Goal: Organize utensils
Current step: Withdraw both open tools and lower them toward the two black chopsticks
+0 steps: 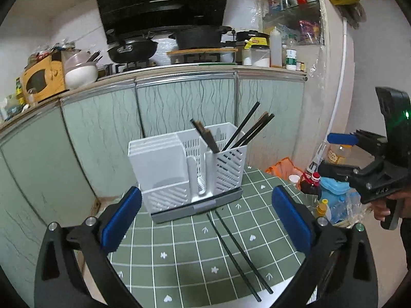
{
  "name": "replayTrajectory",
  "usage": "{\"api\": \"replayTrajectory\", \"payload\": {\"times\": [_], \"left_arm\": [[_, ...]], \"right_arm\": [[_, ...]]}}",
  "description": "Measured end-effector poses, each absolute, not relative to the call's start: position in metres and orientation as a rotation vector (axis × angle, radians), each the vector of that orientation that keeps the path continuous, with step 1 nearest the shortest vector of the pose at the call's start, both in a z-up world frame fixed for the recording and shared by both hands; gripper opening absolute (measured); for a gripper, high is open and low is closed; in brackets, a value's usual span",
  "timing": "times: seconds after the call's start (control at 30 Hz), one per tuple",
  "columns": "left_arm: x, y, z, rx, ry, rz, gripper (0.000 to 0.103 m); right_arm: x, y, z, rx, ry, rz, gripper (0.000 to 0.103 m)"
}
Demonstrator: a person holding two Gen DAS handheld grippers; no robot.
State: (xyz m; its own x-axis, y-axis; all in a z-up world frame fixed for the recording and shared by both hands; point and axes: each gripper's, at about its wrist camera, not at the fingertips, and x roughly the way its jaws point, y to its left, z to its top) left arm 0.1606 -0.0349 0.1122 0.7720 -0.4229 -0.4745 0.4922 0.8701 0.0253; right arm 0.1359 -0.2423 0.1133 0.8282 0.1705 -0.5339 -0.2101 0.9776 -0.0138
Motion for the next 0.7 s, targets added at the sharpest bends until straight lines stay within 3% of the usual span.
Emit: {"api": "replayTrajectory", "payload": {"times": [0.7], "left_arm": [[0.126,-0.004,0.023,0.140,0.550,-0.361,0.099]], "right_arm": [[0.107,-0.223,0.028,-0.011,0.610,0.160,0.095]]}}
